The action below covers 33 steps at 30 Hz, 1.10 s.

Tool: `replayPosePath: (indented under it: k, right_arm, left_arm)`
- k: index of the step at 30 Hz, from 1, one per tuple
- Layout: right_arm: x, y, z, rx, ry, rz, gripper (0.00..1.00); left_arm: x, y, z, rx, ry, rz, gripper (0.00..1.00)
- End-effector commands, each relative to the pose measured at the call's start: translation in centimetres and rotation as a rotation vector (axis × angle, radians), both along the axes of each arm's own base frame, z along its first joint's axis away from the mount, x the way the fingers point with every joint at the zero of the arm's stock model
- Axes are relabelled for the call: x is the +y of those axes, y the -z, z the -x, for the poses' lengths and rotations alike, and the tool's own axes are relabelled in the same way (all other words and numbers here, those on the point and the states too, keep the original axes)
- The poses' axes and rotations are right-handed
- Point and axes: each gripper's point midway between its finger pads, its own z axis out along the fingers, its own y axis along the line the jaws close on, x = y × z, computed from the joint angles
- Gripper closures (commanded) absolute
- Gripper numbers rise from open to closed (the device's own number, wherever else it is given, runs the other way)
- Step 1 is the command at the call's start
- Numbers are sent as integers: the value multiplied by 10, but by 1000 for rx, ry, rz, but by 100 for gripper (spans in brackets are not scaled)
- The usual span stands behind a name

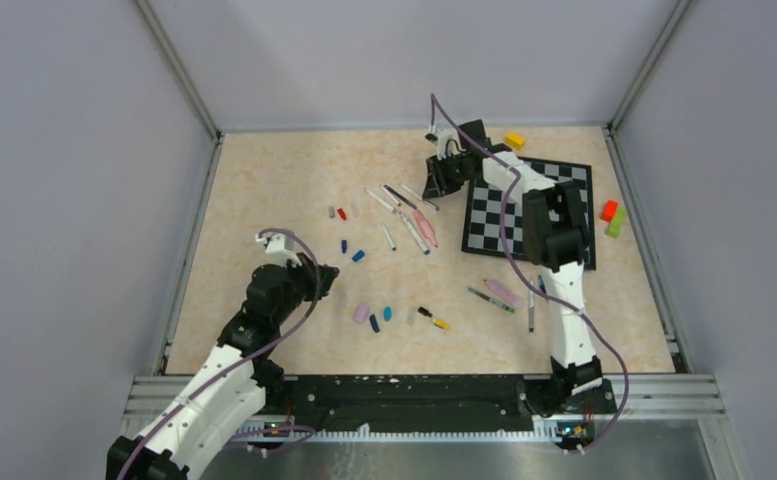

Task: Open the pen caps
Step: Place the pen at the center of the board, then place the pen cap at the center of the board.

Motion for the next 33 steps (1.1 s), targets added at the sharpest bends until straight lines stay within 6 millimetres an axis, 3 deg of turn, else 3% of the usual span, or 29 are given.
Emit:
replayPosePath:
  k: [1, 8, 13, 15, 17, 21, 23, 26, 32, 33]
  right_arm:
    - [4, -81, 8, -127, -15, -67, 68]
    - [-9, -130, 55, -219, -102, -82, 67]
    - [-28, -149, 100, -284, -200, -61, 61]
    - [-39, -148, 122, -284, -230, -69, 59]
    - [-49, -155, 135, -327, -240, -104, 58]
    - [-69, -150, 180, -337, -227, -186, 58]
    - [-78, -156, 192, -425, -208, -203, 58]
    - [-88, -152, 208, -495, -161, -232, 58]
    - [-105, -159, 210, -555, -108, -236, 55]
    - [-107, -158, 209, -553, -100, -232, 55]
  left_arm:
    - [-4, -24, 0, -33, 20, 27, 100]
    - [-7, -30, 2, -16, 37, 32, 100]
    - [-17, -43, -9, -23, 76, 22, 98]
    - [-23, -49, -18, -32, 97, 20, 97]
    - [-30, -47, -29, -11, 120, 4, 97]
    - [-41, -52, -59, 9, 139, -48, 96]
    - [-45, -51, -77, 34, 132, -77, 96]
    - [-48, -36, -103, 120, 108, -128, 98]
    - [-53, 6, -151, 343, 66, -247, 100]
    - [-57, 4, -164, 359, 66, -262, 100]
